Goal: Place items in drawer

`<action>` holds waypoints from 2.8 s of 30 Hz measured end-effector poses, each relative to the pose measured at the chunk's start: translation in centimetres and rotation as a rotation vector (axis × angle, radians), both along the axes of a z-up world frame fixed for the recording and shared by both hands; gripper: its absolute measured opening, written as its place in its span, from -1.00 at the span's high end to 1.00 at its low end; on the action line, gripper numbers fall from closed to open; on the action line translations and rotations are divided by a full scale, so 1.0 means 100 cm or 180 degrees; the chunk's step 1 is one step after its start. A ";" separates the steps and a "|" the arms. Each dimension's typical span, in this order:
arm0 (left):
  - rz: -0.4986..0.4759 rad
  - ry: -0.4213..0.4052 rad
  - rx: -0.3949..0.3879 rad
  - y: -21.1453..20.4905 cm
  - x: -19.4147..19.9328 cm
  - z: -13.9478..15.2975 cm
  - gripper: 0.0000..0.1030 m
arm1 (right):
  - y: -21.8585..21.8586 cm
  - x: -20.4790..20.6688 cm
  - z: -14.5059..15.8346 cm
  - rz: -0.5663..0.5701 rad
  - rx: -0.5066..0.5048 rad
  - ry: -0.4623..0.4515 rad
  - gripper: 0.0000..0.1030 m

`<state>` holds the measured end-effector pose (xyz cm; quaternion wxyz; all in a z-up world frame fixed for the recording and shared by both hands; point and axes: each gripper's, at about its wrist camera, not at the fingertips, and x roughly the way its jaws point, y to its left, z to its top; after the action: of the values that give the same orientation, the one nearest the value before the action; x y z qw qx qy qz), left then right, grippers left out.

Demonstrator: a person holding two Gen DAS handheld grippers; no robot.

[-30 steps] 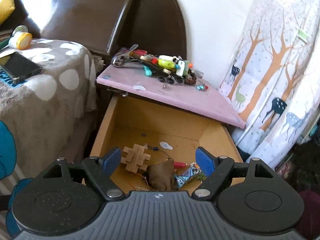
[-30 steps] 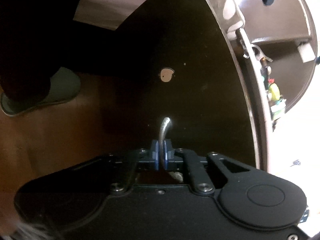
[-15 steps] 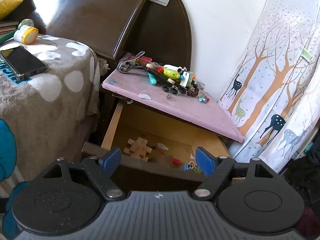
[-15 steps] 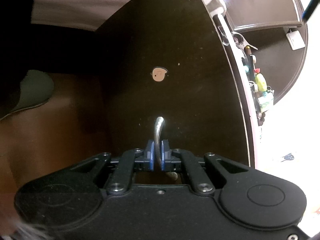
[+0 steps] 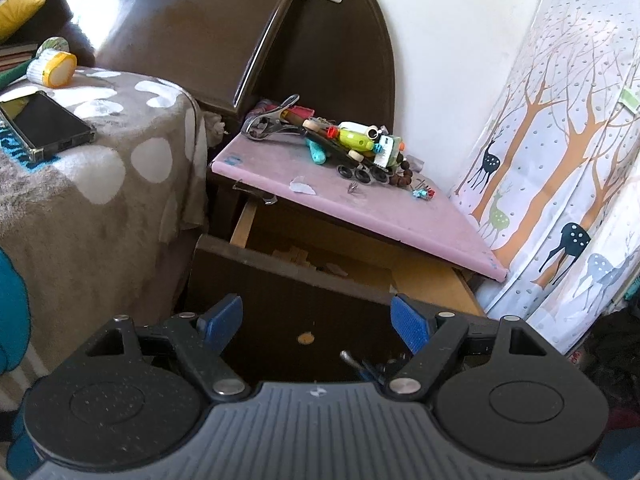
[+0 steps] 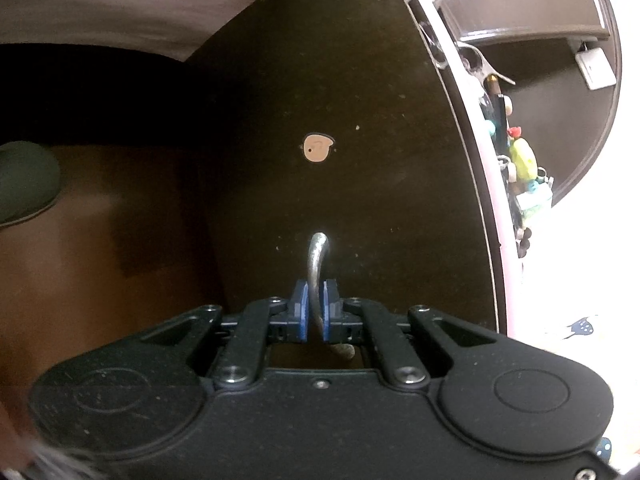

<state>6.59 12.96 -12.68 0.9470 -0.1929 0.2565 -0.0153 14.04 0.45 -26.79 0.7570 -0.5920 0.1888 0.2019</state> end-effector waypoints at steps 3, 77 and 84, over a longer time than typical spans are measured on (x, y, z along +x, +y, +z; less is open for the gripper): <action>0.0031 0.0028 -0.0019 0.003 0.002 -0.002 -0.58 | 0.005 0.015 0.000 -0.0114 0.0021 0.0017 1.00; -0.0148 0.0644 0.0577 -0.050 0.013 -0.030 -0.72 | -0.111 -0.011 0.127 -0.2130 0.2170 0.1364 -0.66; -0.0150 0.0521 0.0794 -0.078 -0.006 -0.002 -0.72 | -0.143 -0.047 0.167 -0.2336 0.2484 0.1140 -0.72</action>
<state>6.03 5.19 -12.88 0.9389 -0.0683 0.3372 0.0103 9.32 -13.82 -10.12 0.8965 -0.1202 0.4192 0.0776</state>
